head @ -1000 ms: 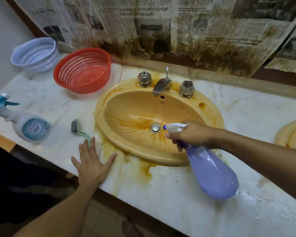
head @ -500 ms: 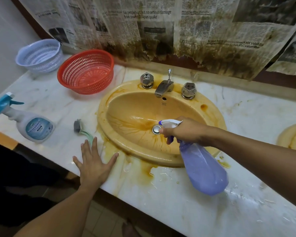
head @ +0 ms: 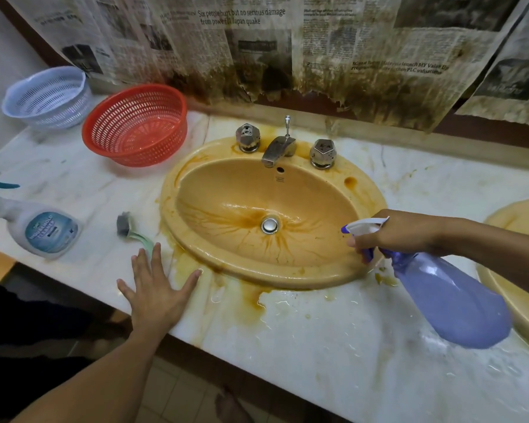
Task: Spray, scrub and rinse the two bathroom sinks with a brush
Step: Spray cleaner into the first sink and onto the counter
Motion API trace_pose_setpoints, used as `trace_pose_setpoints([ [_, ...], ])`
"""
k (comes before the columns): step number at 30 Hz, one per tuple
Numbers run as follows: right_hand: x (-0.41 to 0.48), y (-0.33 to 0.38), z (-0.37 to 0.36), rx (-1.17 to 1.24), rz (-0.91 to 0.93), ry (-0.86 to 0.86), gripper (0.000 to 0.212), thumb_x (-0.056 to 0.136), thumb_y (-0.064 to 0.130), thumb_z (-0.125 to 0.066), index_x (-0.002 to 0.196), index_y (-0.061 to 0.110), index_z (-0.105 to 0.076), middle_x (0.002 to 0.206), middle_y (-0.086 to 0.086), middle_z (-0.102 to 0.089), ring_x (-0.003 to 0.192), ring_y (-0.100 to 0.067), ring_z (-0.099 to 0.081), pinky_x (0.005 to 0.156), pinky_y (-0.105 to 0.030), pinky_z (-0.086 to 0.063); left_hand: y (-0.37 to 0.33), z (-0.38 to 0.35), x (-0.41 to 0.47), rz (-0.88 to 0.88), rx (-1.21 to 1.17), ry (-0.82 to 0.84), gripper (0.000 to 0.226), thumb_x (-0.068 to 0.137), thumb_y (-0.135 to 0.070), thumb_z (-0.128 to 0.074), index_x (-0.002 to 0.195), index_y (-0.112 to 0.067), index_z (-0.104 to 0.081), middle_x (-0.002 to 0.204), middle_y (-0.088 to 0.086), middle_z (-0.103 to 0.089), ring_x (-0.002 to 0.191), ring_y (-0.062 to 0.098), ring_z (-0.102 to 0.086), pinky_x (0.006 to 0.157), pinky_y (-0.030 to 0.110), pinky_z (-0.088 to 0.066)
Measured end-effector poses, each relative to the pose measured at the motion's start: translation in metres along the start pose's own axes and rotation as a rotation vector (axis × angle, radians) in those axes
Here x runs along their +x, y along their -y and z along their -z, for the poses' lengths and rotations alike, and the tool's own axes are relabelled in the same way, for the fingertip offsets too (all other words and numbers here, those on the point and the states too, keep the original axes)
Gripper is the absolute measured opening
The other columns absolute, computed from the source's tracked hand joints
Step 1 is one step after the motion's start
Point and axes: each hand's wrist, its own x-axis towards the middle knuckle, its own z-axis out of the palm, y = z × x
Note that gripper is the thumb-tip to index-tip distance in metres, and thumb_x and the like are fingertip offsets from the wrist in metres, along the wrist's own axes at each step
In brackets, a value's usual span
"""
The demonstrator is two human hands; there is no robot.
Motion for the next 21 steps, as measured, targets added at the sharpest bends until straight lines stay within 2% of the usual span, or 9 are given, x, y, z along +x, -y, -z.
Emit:
trace_pose_setpoints([
  [3,-0.004,-0.004,0.004,0.014,0.002,0.033,0.045,0.091,0.053,-0.068,0.079,0.010,-0.074,0.086,-0.006,-0.075,0.066,-0.014,-0.057,0.070,-0.033,-0.044,0.000,0.001,-0.001,-0.005,-0.001,-0.009,0.112,0.073,-0.100,-0.018,0.161,-0.034,0.005,0.172,0.006,-0.001,0.159,0.024,0.004,0.122,0.065,0.003],
  [6,-0.002,-0.015,0.001,-0.032,-0.028,-0.042,0.044,0.093,0.046,-0.066,0.073,0.007,-0.069,0.070,-0.001,-0.072,0.057,-0.007,-0.055,0.069,-0.027,-0.046,0.000,0.001,-0.001,-0.008,-0.008,-0.010,0.112,0.074,-0.100,-0.020,0.161,-0.034,0.004,0.172,0.006,-0.001,0.159,0.024,0.003,0.122,0.065,0.002],
  [8,-0.001,-0.021,-0.002,-0.011,-0.069,-0.082,0.035,0.088,0.044,-0.067,0.082,0.010,-0.065,0.064,-0.003,-0.070,0.056,-0.009,-0.058,0.077,-0.031,-0.053,-0.001,0.001,-0.002,-0.009,-0.012,-0.012,0.111,0.074,-0.099,-0.020,0.161,-0.034,0.003,0.172,0.007,-0.002,0.159,0.024,0.003,0.122,0.065,0.003],
  [10,-0.002,-0.021,-0.004,-0.013,-0.054,-0.027,0.039,0.085,0.044,-0.066,0.090,0.005,-0.068,0.069,-0.011,-0.072,0.062,-0.014,-0.061,0.086,-0.035,-0.053,-0.002,0.001,-0.002,-0.010,-0.009,-0.010,0.111,0.074,-0.099,-0.019,0.161,-0.034,0.004,0.172,0.007,-0.002,0.159,0.024,0.003,0.122,0.065,0.003],
  [13,-0.008,-0.009,-0.007,-0.046,-0.001,0.043,0.045,0.091,0.048,-0.070,0.081,0.004,-0.070,0.074,-0.013,-0.070,0.060,-0.015,-0.055,0.064,-0.027,-0.048,-0.001,0.001,-0.002,-0.014,0.013,-0.010,0.111,0.074,-0.099,-0.016,0.161,-0.034,0.005,0.172,0.007,-0.002,0.159,0.025,0.003,0.122,0.065,0.001],
  [16,-0.007,-0.001,-0.014,0.000,0.019,0.056,0.051,0.085,0.058,-0.072,0.100,0.009,-0.074,0.084,-0.016,-0.069,0.060,-0.013,-0.056,0.063,-0.028,-0.046,0.000,0.001,-0.002,-0.015,0.013,-0.011,0.111,0.074,-0.099,-0.016,0.161,-0.034,0.006,0.172,0.007,-0.002,0.159,0.025,0.002,0.122,0.066,0.000],
  [18,-0.003,0.000,-0.020,0.032,0.024,0.047,0.048,0.084,0.056,-0.071,0.093,0.009,-0.075,0.082,-0.018,-0.069,0.063,-0.016,-0.055,0.064,-0.031,-0.046,0.000,0.000,-0.002,-0.014,0.011,-0.009,0.111,0.074,-0.099,-0.016,0.161,-0.035,0.006,0.172,0.007,-0.002,0.159,0.024,0.003,0.122,0.065,0.001],
  [20,-0.002,-0.001,-0.026,0.039,0.032,-0.009,0.035,0.091,0.044,-0.068,0.071,0.016,-0.074,0.068,-0.006,-0.066,0.059,-0.014,-0.055,0.062,-0.027,-0.045,0.000,0.001,-0.002,-0.014,0.006,-0.012,0.111,0.074,-0.099,-0.016,0.161,-0.035,0.006,0.172,0.007,-0.002,0.159,0.024,0.003,0.122,0.065,0.001],
  [21,-0.002,-0.002,-0.028,0.061,0.035,-0.055,0.037,0.093,0.039,-0.067,0.061,0.023,-0.072,0.063,-0.002,-0.066,0.056,-0.012,-0.054,0.062,-0.025,-0.045,0.000,0.001,-0.002,-0.016,0.005,-0.015,0.111,0.074,-0.099,-0.016,0.161,-0.035,0.006,0.172,0.007,-0.002,0.159,0.025,0.002,0.122,0.065,0.001],
])
